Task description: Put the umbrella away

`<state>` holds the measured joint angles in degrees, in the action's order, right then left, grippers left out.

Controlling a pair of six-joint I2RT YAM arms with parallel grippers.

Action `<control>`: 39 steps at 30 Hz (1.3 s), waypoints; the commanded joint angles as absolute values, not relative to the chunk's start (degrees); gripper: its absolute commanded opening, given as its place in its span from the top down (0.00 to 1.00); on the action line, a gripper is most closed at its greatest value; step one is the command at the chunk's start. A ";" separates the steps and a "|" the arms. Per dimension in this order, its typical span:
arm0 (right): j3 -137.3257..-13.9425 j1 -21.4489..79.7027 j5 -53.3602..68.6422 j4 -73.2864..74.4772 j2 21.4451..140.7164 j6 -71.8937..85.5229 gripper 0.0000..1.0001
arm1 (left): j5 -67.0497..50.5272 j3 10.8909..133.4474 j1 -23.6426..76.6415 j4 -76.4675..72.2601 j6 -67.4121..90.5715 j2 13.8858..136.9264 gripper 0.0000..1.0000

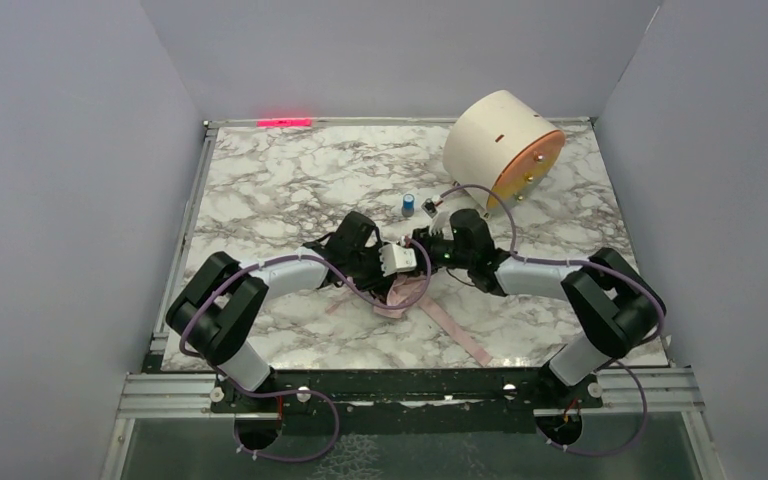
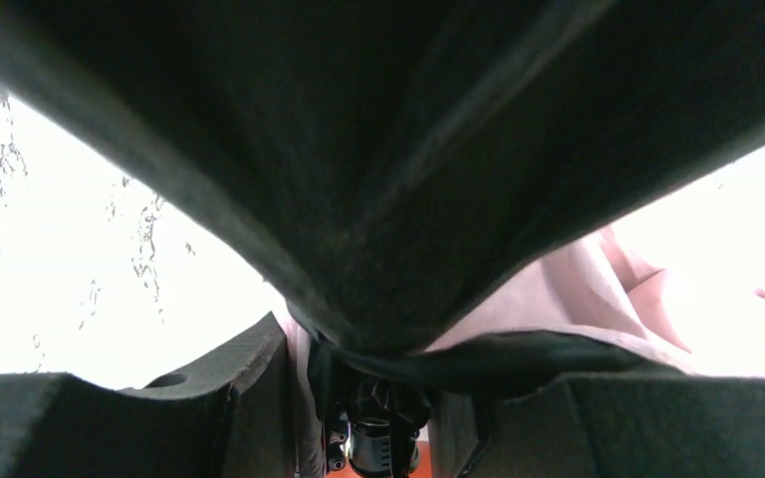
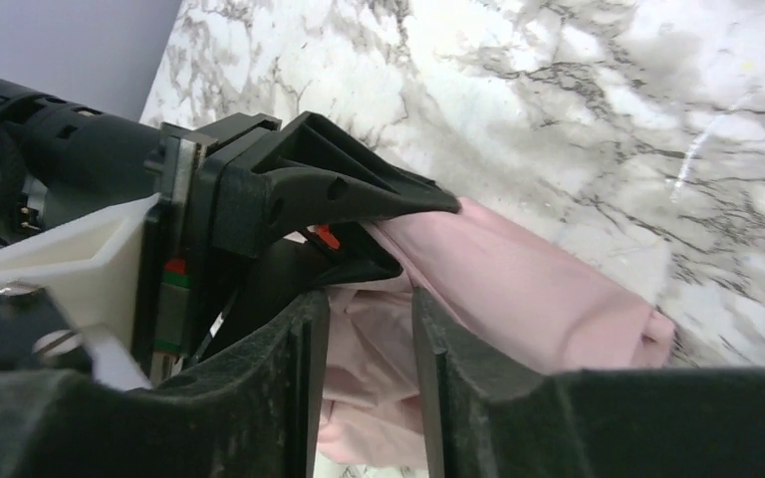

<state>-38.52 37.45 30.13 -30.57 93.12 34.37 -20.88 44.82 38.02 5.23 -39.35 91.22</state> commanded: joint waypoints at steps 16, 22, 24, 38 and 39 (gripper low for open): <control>-45.61 33.40 20.16 -8.28 83.72 -7.32 0.12 | -15.07 40.29 39.05 6.13 -46.14 91.17 1.00; -55.14 28.12 39.53 2.42 92.44 -12.44 0.13 | -13.09 37.75 39.29 2.58 -48.80 89.61 1.00; -59.28 27.95 44.05 9.99 94.93 -18.24 0.13 | -11.88 37.25 39.81 1.42 -49.08 89.39 1.00; -68.27 28.09 54.60 26.34 105.44 -30.61 0.16 | -4.46 35.77 43.35 -3.24 -50.28 90.97 1.00; -68.67 28.19 54.85 26.88 106.07 -31.12 0.16 | -4.22 35.77 43.48 -3.34 -50.34 91.04 1.00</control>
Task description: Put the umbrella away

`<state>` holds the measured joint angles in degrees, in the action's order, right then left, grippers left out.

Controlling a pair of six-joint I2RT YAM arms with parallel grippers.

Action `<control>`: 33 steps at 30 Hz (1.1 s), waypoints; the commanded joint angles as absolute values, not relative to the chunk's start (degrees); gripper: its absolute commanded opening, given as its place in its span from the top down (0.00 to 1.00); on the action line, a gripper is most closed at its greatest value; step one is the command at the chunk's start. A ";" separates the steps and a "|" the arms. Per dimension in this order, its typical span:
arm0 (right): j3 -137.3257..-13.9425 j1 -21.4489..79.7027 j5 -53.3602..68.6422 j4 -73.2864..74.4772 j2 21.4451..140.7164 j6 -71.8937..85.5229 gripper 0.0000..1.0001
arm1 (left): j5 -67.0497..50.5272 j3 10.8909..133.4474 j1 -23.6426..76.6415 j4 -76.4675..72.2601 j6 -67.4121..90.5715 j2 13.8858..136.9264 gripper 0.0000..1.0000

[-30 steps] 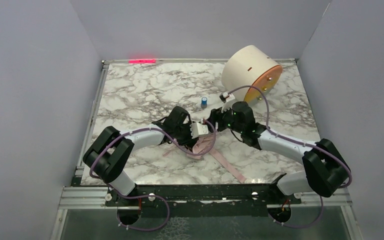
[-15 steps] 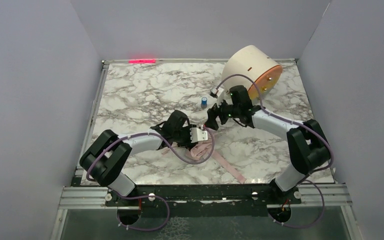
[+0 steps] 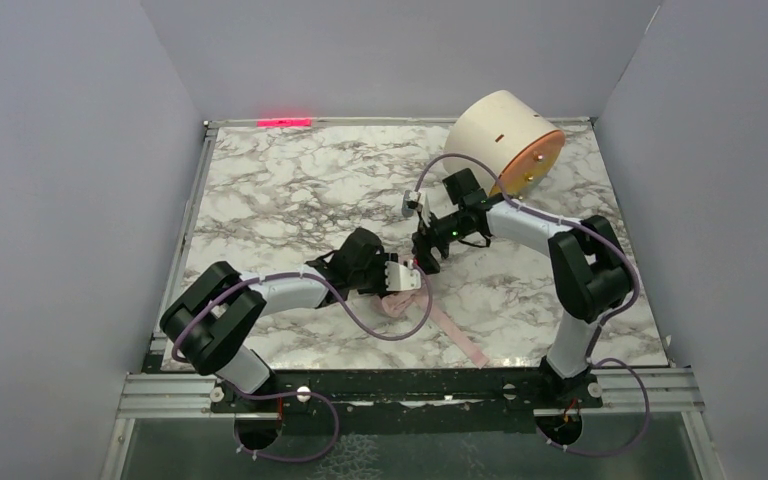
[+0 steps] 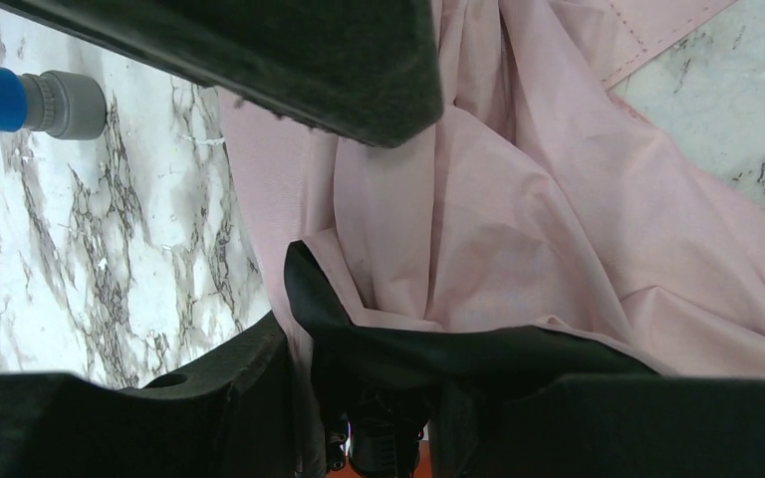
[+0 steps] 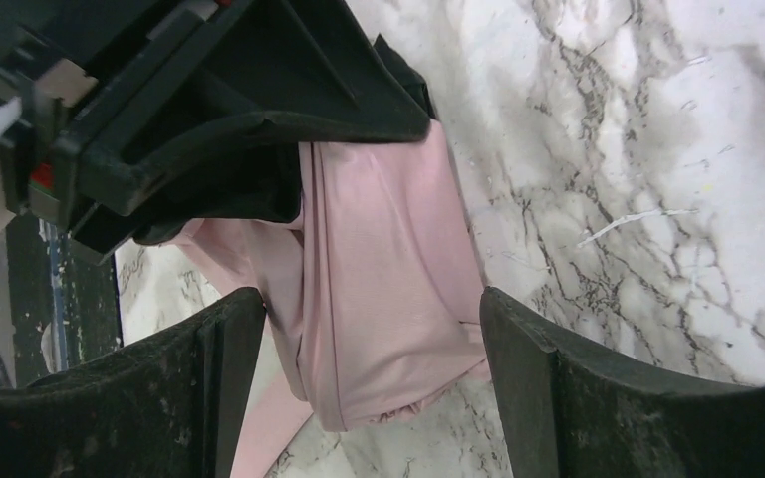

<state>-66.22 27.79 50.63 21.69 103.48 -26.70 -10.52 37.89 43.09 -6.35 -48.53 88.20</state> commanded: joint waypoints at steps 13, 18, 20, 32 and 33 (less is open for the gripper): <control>-70.43 31.64 48.31 30.81 111.97 -35.24 0.22 | -3.34 35.27 44.30 -5.58 -49.39 90.53 1.00; -69.46 31.99 44.50 30.81 113.65 -34.79 0.39 | -2.83 35.24 44.35 -7.82 -47.38 89.10 0.92; -69.60 32.24 42.82 31.41 114.55 -34.79 0.50 | -3.02 35.24 44.32 -8.30 -46.54 88.02 0.86; -60.95 32.71 33.83 17.56 107.48 -33.70 0.79 | -5.76 35.57 44.30 -0.25 -35.47 67.37 0.36; -59.94 33.00 33.22 16.17 106.71 -34.01 0.80 | -6.56 35.35 44.30 1.21 -34.26 64.87 0.33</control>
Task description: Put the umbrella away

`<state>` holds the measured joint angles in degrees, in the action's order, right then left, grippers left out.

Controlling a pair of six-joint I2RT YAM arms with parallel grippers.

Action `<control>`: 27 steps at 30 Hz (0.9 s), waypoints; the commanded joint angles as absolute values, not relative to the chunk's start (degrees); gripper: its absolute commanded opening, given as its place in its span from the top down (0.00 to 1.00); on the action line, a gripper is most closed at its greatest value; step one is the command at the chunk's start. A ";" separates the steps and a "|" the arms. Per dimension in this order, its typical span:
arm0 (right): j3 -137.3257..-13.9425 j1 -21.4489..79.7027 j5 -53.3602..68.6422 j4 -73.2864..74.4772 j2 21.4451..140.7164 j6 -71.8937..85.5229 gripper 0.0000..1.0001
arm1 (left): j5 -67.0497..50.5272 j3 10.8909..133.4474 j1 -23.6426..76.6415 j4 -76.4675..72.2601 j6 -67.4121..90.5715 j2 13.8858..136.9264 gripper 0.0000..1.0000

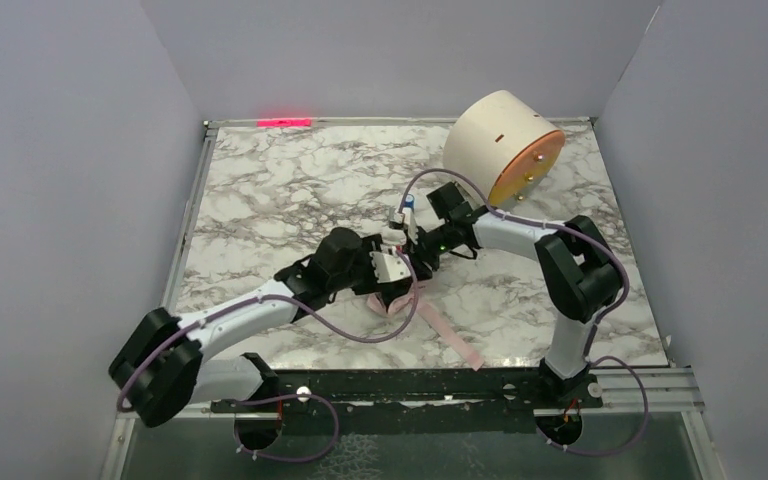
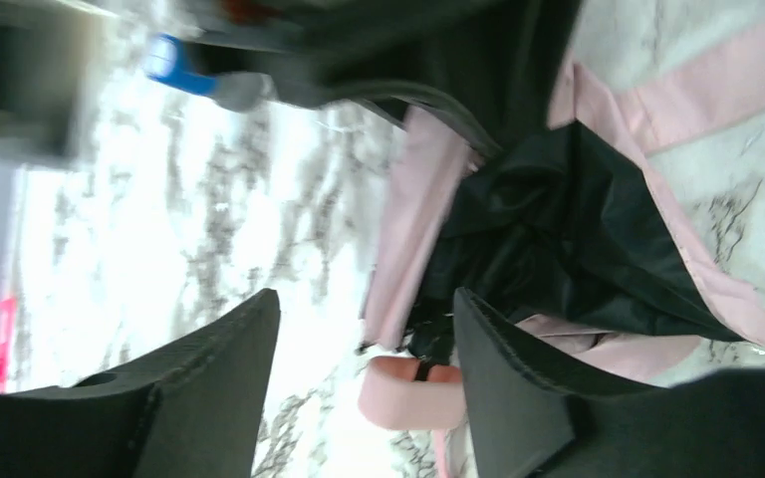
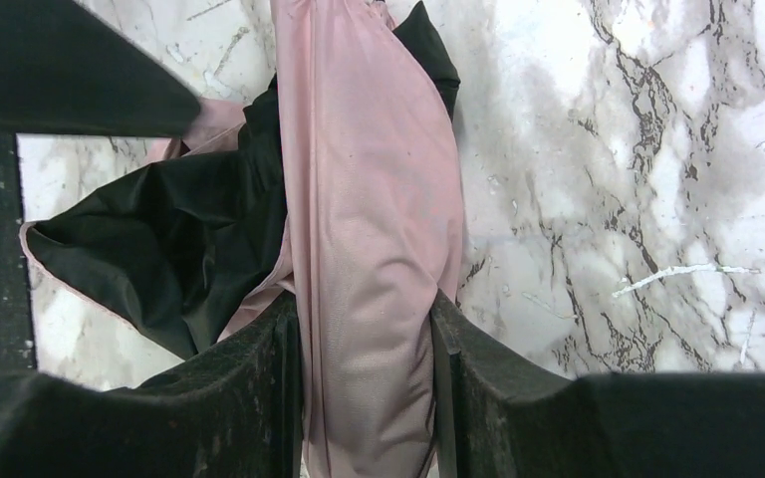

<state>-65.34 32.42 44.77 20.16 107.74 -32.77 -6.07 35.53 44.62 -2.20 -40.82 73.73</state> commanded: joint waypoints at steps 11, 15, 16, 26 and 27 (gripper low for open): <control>-49.53 38.19 22.68 3.19 100.37 -40.98 0.80 | -12.11 33.65 40.42 4.87 -21.76 50.14 0.13; -43.96 42.04 15.79 -4.44 99.01 -43.56 0.79 | -19.00 36.15 31.30 1.28 -17.45 56.20 0.12; -42.51 42.69 14.89 -6.22 98.55 -43.96 0.79 | -20.55 36.14 29.18 -0.58 -16.88 57.22 0.12; -30.03 49.23 5.39 -22.41 95.24 -50.88 0.77 | -43.57 46.42 24.81 6.60 -23.43 73.73 0.10; -29.33 49.63 4.90 -23.36 95.13 -51.69 0.77 | -45.33 47.76 24.81 8.47 -24.81 75.62 0.10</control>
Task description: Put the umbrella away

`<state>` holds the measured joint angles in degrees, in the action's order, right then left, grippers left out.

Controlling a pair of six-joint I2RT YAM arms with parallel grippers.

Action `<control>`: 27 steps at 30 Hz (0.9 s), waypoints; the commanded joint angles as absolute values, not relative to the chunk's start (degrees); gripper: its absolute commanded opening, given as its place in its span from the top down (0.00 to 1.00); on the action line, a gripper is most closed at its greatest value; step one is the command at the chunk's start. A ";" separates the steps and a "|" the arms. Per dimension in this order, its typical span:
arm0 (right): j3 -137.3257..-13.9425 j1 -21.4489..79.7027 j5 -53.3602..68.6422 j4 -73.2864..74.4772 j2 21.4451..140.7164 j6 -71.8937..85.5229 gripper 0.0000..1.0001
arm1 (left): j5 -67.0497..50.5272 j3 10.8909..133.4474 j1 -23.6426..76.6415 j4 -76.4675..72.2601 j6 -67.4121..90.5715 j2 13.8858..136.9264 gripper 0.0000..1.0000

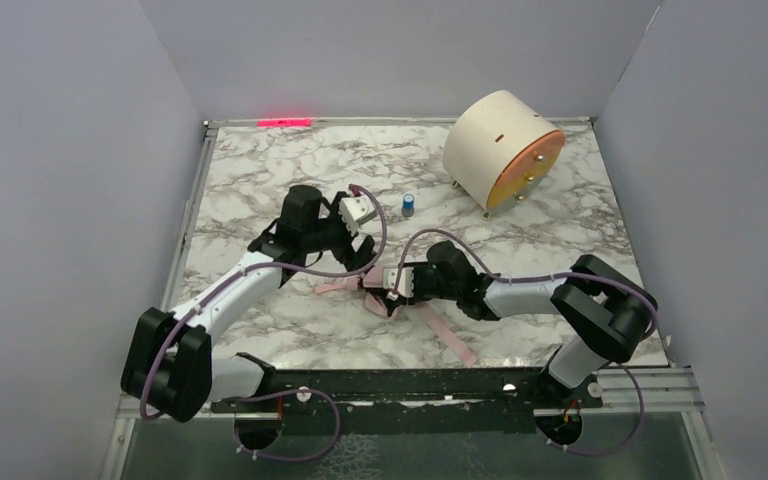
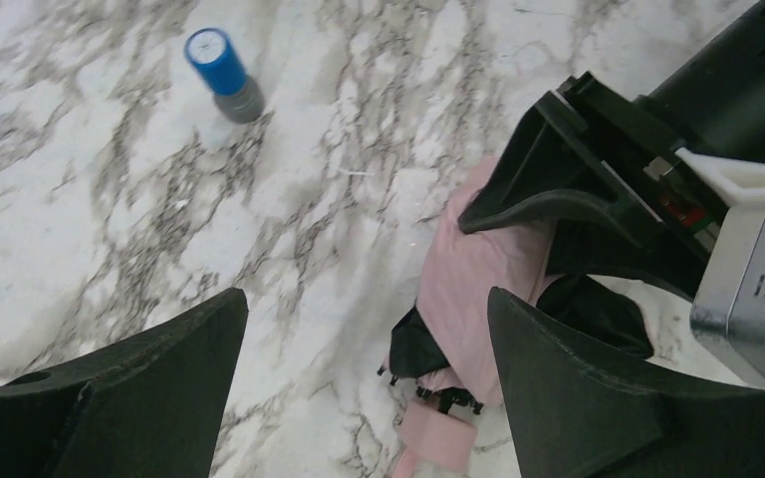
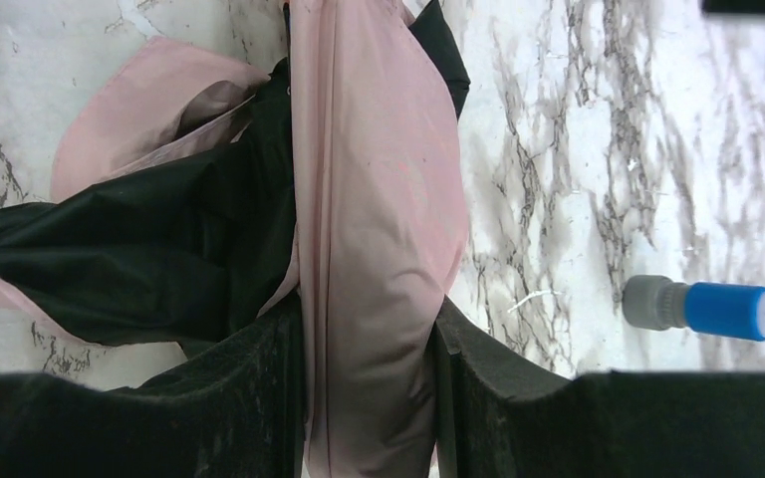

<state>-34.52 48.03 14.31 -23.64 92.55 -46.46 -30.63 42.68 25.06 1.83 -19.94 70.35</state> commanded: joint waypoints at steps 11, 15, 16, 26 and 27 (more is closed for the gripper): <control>-28.17 51.59 2.54 -25.13 94.12 -53.46 0.77 | -47.79 55.86 26.05 20.99 -32.46 89.95 0.13; -28.30 51.75 2.38 -24.71 93.84 -53.43 0.77 | -46.19 57.22 28.38 24.03 -35.45 94.22 0.13; -28.37 51.77 2.30 -24.43 93.78 -53.33 0.77 | -45.47 57.74 28.84 25.75 -36.48 95.42 0.13; -28.65 52.29 1.25 -23.62 92.49 -53.03 0.77 | -40.20 60.12 31.61 30.43 -40.74 102.77 0.31; -28.73 52.26 1.18 -23.72 92.53 -53.06 0.77 | -40.42 60.12 31.84 30.69 -40.92 103.16 0.34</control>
<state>-30.33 52.53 6.11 -31.07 92.09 -52.18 -41.56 59.02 31.18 26.98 -37.93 100.99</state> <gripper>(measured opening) 0.447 0.709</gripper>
